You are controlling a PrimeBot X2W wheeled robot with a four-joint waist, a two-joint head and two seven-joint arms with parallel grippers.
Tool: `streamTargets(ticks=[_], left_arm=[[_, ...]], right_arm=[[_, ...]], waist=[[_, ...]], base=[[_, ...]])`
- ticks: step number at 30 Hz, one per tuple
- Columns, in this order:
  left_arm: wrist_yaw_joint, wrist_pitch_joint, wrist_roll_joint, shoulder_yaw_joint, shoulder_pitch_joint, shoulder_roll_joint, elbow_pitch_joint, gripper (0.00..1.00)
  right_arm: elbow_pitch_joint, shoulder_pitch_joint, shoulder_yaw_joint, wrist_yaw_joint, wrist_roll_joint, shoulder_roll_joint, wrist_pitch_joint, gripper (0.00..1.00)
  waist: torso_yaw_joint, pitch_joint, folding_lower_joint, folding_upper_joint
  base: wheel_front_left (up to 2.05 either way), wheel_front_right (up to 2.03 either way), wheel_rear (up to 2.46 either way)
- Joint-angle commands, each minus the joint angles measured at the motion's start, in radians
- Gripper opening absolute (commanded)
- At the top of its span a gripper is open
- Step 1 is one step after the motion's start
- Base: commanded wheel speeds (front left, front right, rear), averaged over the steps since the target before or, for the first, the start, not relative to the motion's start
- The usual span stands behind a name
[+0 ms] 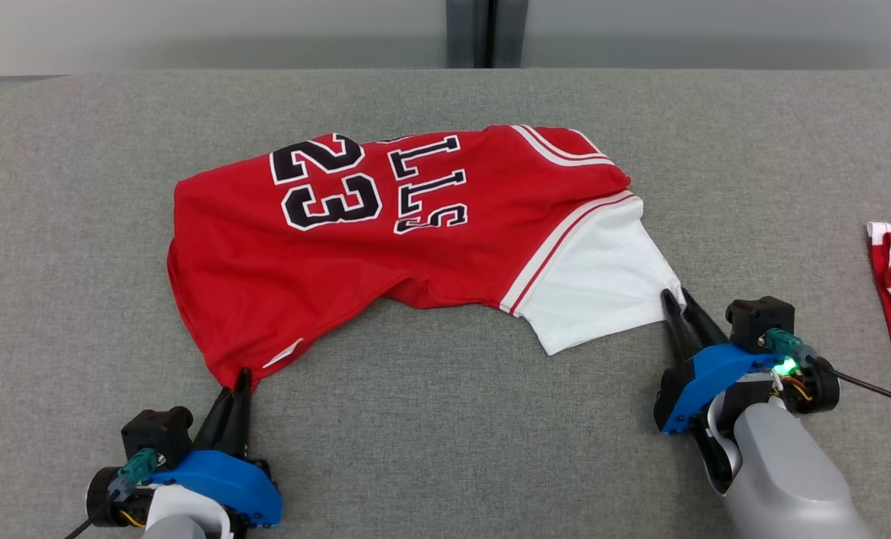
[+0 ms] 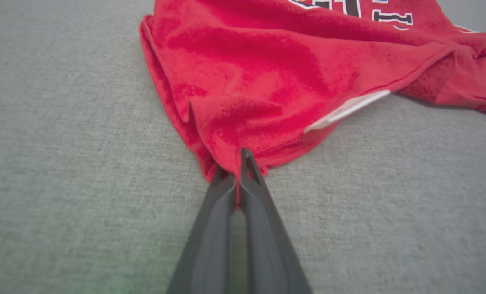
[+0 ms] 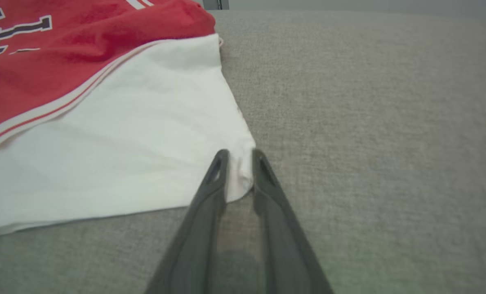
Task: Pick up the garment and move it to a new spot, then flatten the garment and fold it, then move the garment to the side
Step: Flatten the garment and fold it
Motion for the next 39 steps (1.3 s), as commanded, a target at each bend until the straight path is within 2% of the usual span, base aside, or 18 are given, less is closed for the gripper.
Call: streamTargets(ticks=[1,9,15,22,28,33,36,39], left_arm=[[0.004,0.004,-0.005,0.006,-0.005,0.016,0.012,0.00],[0.003,0.002,-0.011,0.037,-0.014,0.028,-0.039,0.00],[0.003,0.002,0.014,0.081,-0.048,0.044,-0.173,0.00],[0.003,0.002,0.039,0.122,-0.152,0.117,-0.314,0.00],[0.004,0.037,0.024,0.154,-0.277,0.182,-0.448,0.00],[0.009,0.127,0.002,0.171,-0.370,0.219,-0.540,0.00],[0.008,0.182,-0.008,0.160,-0.405,0.234,-0.533,0.00],[0.006,0.205,-0.027,0.147,-0.458,0.246,-0.487,0.00]], right_arm=[[0.020,0.004,0.010,0.000,0.016,0.000,0.009,0.00],[-0.128,0.009,0.035,0.000,0.134,-0.001,0.005,0.00],[-0.323,0.000,0.017,0.000,0.266,-0.002,0.003,0.00],[-0.554,-0.061,-0.006,0.000,0.366,-0.002,0.003,0.00],[-0.722,-0.187,-0.003,0.000,0.367,-0.001,0.004,0.00],[-0.754,-0.305,-0.024,0.000,0.304,-0.001,0.062,0.00],[-0.706,-0.366,-0.051,0.000,0.299,-0.001,0.101,0.00],[-0.618,-0.443,-0.075,0.000,0.273,-0.002,0.092,0.00]], waist=[[-0.004,-0.001,0.0001,0.0001],[-0.028,-0.044,0.0001,0.0001],[-0.048,-0.138,0.0001,0.0001],[-0.079,-0.257,0.0001,0.0001],[-0.094,-0.302,0.0001,0.0001],[-0.090,-0.275,0.0001,0.0001],[-0.084,-0.212,0.0001,0.0001],[-0.080,-0.127,0.0001,0.0001]], base=[[0.00,0.00,0.00],[0.00,0.00,0.00],[0.00,0.00,0.00],[0.00,0.00,0.00],[0.00,0.00,0.00],[0.00,0.00,0.00],[0.00,0.00,0.00],[0.00,0.00,0.00]])
